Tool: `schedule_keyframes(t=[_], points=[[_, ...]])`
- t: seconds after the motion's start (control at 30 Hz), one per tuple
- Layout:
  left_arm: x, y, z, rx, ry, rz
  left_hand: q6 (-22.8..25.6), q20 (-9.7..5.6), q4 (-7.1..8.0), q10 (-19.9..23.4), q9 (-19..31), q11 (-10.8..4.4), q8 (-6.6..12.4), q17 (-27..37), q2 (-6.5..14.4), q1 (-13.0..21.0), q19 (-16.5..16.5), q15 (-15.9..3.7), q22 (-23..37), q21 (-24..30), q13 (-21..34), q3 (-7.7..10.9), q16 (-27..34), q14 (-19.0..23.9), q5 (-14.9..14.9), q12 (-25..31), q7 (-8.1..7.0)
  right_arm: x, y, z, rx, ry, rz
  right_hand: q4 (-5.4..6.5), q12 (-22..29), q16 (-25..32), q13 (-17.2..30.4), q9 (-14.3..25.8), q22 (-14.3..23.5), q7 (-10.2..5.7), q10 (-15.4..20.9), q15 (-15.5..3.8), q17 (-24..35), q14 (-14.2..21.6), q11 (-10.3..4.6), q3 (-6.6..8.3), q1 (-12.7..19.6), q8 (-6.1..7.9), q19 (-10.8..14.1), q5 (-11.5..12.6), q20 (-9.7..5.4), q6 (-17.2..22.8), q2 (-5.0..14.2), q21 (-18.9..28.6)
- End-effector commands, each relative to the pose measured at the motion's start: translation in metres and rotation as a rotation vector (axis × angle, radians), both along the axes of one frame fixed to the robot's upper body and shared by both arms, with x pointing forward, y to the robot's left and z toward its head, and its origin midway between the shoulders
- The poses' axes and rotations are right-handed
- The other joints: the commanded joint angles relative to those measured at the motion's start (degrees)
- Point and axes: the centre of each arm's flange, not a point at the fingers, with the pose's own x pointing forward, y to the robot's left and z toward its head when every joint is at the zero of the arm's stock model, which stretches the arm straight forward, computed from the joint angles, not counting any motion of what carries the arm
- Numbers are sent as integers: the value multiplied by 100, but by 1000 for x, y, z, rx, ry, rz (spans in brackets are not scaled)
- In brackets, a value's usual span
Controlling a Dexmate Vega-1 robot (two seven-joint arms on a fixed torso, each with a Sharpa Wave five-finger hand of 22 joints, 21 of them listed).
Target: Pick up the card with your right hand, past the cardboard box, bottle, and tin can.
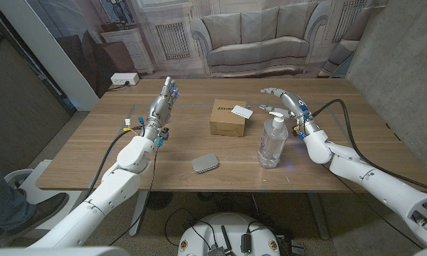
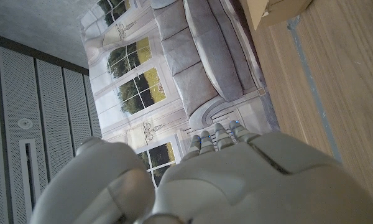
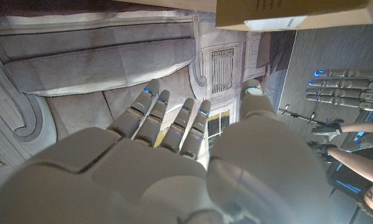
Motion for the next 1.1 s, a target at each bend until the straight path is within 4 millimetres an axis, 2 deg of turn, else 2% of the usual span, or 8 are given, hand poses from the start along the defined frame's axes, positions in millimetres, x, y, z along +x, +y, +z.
schedule_keyframes(t=[0.03,0.67,1.1], points=[[-10,0,3,-1,-4,3,24,-422,-13,18,15,22,-15,15,15,28,-135,15,22,-7,11,-45,-9,38,42,-5,-2,1,5,-2,-132,-57,-48,6,-12,21,6,24,15,-14,62,-805,17,55,9,44,72,36,43,45,-508,50,-13,-28],[-11,-1,7,13,17,23,23,-411,-12,24,15,34,-33,16,26,36,-122,13,23,-32,12,-69,-19,46,44,-21,-1,6,10,-10,-244,-109,-66,7,-51,-1,7,24,21,-14,14,-829,25,35,-5,29,180,-16,40,55,-521,-19,-4,-67],[-24,1,9,10,4,51,3,-406,-11,29,16,32,-48,17,31,41,-117,18,23,-47,13,-83,-25,43,46,-28,-17,15,16,-8,-318,-126,-79,46,-97,-22,9,26,25,-15,-70,-838,36,-14,-7,-41,154,-41,14,52,-549,-42,-57,-110]])
